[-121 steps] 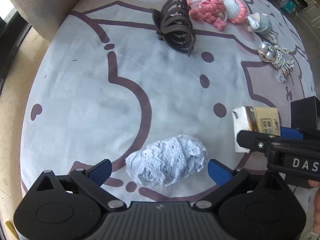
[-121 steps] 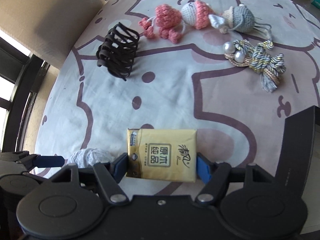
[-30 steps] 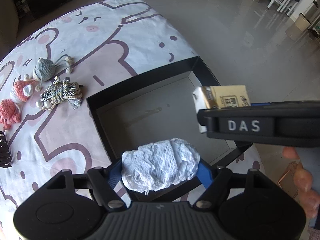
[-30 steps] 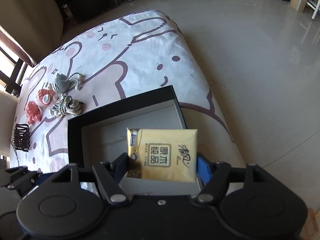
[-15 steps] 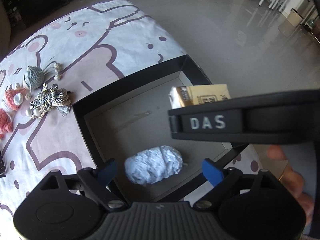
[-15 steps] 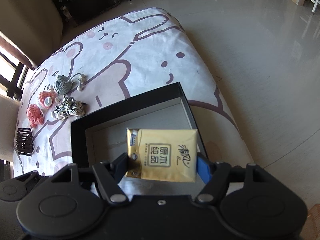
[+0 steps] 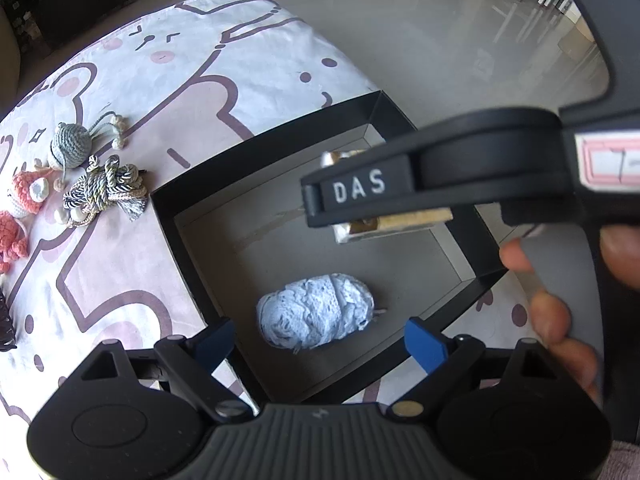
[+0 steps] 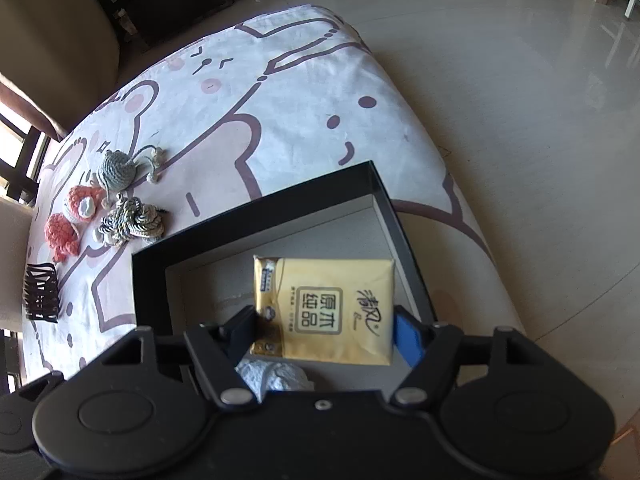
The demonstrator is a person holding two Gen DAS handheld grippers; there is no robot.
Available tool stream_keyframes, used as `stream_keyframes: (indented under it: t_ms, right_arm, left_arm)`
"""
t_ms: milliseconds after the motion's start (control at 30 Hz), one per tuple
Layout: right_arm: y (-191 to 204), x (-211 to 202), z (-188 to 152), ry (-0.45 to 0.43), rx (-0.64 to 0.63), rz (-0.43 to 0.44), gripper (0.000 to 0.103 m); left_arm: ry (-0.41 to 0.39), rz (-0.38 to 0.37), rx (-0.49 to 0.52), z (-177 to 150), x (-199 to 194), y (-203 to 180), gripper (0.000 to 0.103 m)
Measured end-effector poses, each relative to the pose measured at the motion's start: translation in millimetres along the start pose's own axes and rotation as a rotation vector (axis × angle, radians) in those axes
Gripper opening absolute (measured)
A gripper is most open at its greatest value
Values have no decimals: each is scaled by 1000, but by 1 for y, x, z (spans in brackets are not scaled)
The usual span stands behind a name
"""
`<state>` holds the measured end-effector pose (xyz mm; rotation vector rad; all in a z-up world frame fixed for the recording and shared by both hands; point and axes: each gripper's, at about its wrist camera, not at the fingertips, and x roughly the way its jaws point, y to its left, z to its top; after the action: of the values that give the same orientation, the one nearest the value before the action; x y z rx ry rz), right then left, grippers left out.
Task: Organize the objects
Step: 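Open the left gripper over the black box while the right gripper releases the tissue packet inside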
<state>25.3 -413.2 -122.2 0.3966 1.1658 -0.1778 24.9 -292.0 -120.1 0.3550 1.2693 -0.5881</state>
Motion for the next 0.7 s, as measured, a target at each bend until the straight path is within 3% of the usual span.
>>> stream_keyframes:
  t_ms: [100,233,700]
  right_arm:
    - [1,1,2,-6,5,25,77]
    - [-2,-3,2,-26,37,50,92]
    - [-9,-8,-1,-9,33,15,92]
  left_arm:
    - [-4,3,-3,1,0,1,92]
    - [-5,5,-5,1,0,1,92]
    - [-14,7,-3,0,-4,1,92]
